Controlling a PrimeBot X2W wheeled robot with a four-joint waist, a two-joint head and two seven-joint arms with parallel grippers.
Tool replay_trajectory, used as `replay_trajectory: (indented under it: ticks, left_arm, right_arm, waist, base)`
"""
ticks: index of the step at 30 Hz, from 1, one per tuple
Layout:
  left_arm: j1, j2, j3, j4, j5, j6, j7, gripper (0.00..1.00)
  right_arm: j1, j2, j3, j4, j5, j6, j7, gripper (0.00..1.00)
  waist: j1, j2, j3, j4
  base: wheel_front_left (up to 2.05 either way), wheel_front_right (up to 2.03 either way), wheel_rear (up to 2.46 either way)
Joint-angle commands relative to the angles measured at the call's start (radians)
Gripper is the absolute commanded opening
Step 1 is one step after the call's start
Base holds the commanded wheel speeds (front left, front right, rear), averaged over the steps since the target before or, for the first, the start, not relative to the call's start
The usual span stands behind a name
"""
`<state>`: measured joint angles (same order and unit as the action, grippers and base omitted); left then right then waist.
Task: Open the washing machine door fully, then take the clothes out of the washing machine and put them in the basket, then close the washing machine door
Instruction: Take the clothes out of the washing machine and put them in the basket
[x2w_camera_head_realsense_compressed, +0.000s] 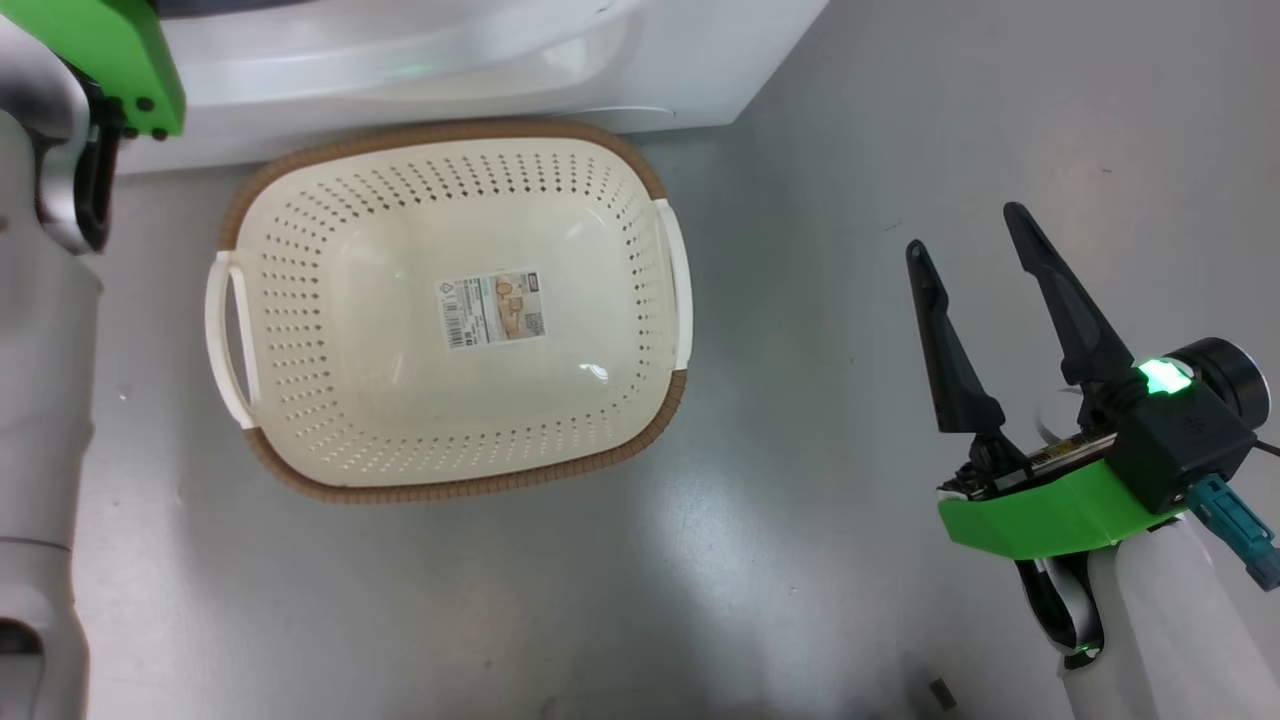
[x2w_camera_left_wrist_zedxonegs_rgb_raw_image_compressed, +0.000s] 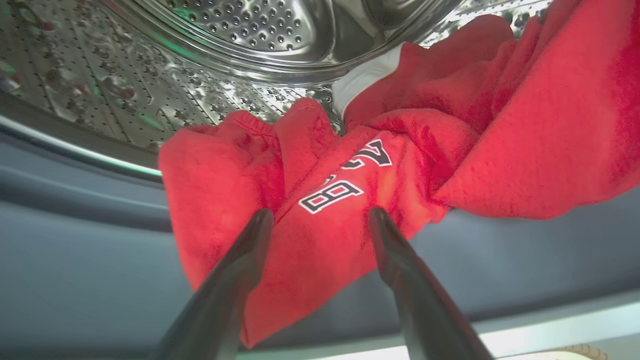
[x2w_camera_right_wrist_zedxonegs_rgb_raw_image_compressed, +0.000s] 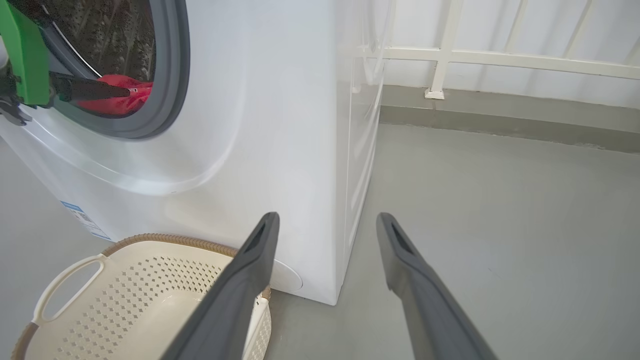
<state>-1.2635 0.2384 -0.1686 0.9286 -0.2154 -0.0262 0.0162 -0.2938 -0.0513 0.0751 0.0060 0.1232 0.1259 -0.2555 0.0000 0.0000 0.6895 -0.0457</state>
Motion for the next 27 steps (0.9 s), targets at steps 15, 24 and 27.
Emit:
replay_trajectory:
  ticks: [15, 24, 27]
  left_arm:
    - [-0.096, 0.12, -0.046, 0.161, 0.059, 0.052, 0.087, 1.0]
    - [-0.129, 0.117, -0.055, 0.211, 0.046, 0.048, 0.132, 0.0]
    - [-0.134, 0.111, -0.056, 0.207, 0.037, 0.041, 0.114, 0.0]
  right_arm:
    - [-0.012, 0.001, 0.057, 0.001, 0.036, 0.005, -0.006, 1.0]
    - [-0.017, 0.001, 0.065, 0.008, 0.047, 0.005, -0.006, 1.0]
    - [-0.018, 0.001, 0.063, 0.009, 0.049, 0.005, -0.006, 1.0]
  waist:
    - [0.0, 0.0, 0.014, -0.051]
    - [0.0, 0.0, 0.013, -0.06]
    - [0.0, 0.0, 0.013, -0.059]
  base:
    - [0.0, 0.0, 0.0]
    - [0.0, 0.0, 0.0]
    - [0.0, 0.0, 0.0]
